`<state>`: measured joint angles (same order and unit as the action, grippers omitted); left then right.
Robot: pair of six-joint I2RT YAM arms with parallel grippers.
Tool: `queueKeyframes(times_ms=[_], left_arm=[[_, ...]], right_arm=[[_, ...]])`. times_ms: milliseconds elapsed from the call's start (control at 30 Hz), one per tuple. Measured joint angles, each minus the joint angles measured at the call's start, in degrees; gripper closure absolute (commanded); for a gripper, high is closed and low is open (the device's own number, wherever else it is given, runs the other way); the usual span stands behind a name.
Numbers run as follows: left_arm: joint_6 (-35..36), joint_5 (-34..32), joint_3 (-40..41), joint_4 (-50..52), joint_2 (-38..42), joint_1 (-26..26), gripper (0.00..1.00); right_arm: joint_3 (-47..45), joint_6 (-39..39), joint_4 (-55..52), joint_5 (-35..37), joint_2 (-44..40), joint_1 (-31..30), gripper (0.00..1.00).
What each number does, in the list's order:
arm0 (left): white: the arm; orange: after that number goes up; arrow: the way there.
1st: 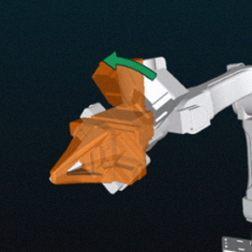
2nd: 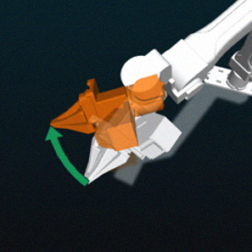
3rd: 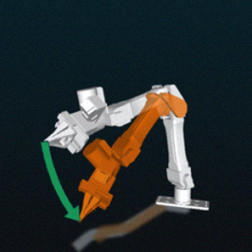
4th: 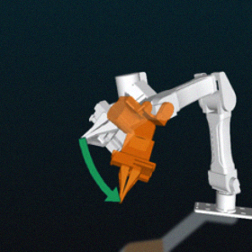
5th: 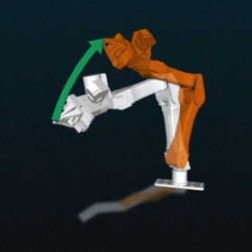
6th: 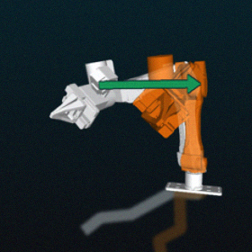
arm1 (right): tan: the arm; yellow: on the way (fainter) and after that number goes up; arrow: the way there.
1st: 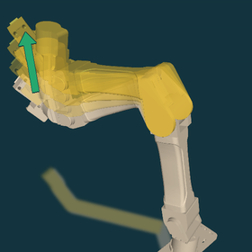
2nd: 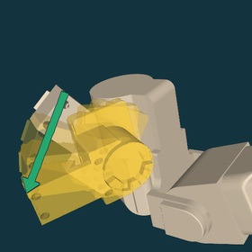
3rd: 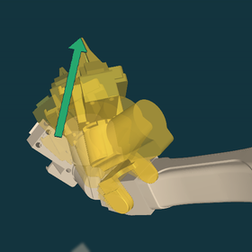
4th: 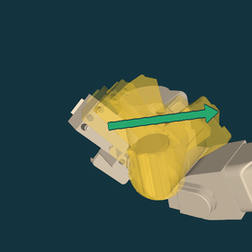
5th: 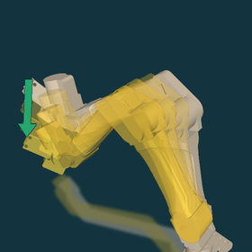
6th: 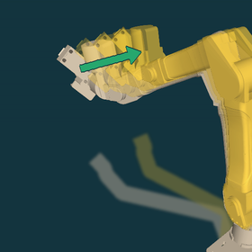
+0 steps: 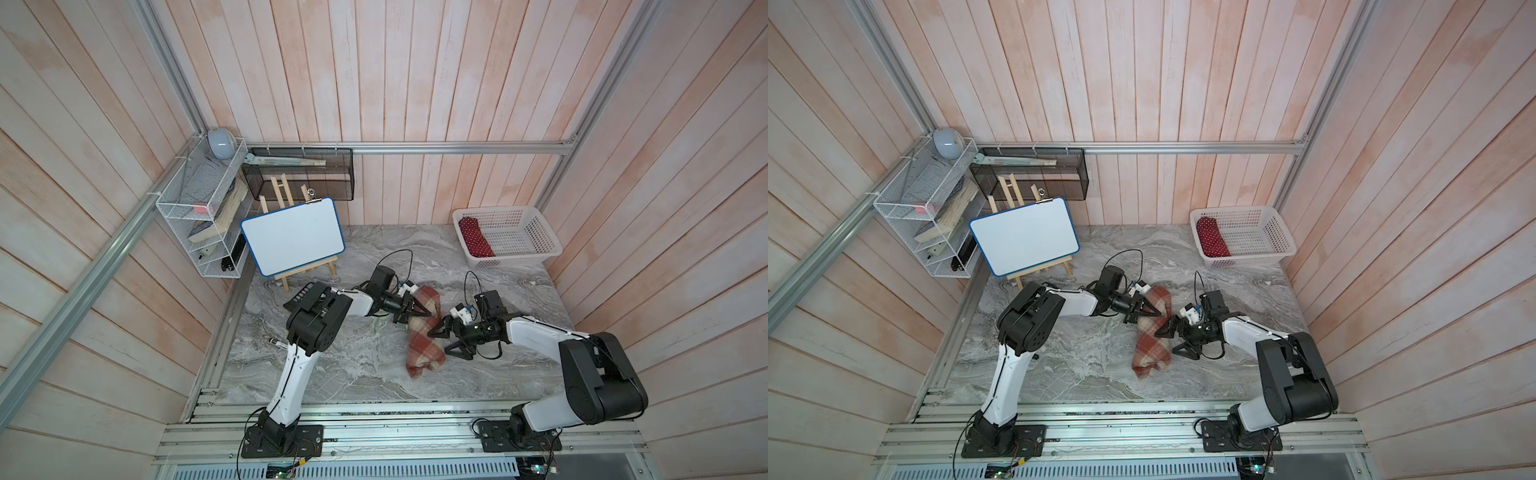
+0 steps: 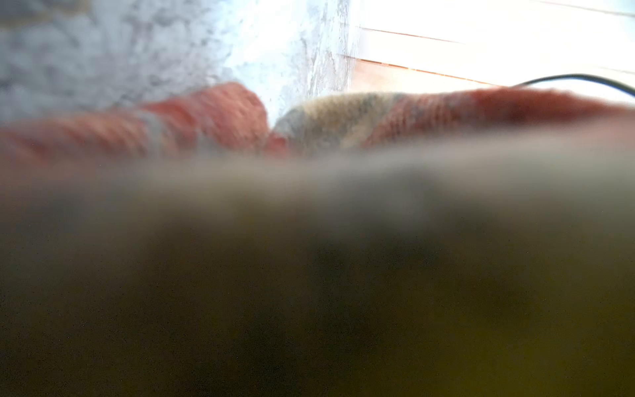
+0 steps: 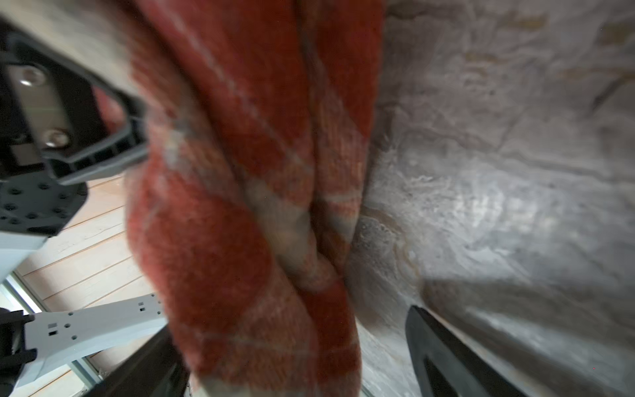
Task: Roll up the skirts
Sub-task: Pick up the skirt from the center of the board.
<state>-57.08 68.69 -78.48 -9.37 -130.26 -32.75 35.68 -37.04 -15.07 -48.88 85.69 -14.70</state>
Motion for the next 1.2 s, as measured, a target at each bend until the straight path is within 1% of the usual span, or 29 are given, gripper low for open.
queueKeyframes(times_ms=[67, 133, 300, 400, 500, 600, 733, 867, 967, 1133, 1200], left_arm=[[2.6, -0.2, -0.4, 3.3, 0.1, 0.0, 1.00], [3.5, -0.3, -0.4, 5.2, 0.1, 0.1, 1.00], [3.3, -0.3, -0.4, 5.5, 0.1, 0.4, 1.00], [2.4, -0.1, -0.4, 5.1, 0.1, 0.6, 1.00], [0.0, 0.0, -0.1, 3.0, 0.1, 0.8, 1.00], [-4.5, 0.1, 0.4, -1.5, 0.1, 0.9, 1.00], [-11.6, 0.3, 0.5, -8.2, -1.5, 1.1, 1.00], [-16.8, 0.5, -0.3, -12.4, -3.2, 1.1, 1.00], [-18.7, 0.1, -1.2, -13.3, -3.7, 1.4, 1.00], [-18.8, 0.2, -4.1, -11.8, -5.0, 2.2, 1.00], [-18.6, 0.3, -5.1, -10.9, -5.5, 2.3, 1.00]], right_arm=[[-0.2, 0.6, 0.9, -1.0, 1.2, 0.0, 0.02], [-0.1, 1.2, 1.6, -1.2, 1.6, -0.3, 0.02], [1.1, 1.8, 4.5, -2.7, 4.3, -1.7, 0.02], [2.6, 1.7, 7.0, -4.0, 6.8, -3.6, 0.02], [4.1, 1.5, 8.3, -4.1, 8.5, -5.7, 0.02], [5.4, 0.7, 9.1, -3.6, 9.8, -7.5, 0.02], [5.6, -1.2, 11.5, -3.0, 10.3, -7.8, 0.02], [5.9, -2.8, 12.7, -2.8, 10.9, -7.8, 0.02], [6.6, -3.9, 14.8, -2.9, 12.0, -7.8, 0.02], [6.9, -6.7, 20.2, -3.2, 13.7, -7.8, 0.02], [7.1, -7.7, 21.2, -3.2, 14.1, -7.8, 0.06]])
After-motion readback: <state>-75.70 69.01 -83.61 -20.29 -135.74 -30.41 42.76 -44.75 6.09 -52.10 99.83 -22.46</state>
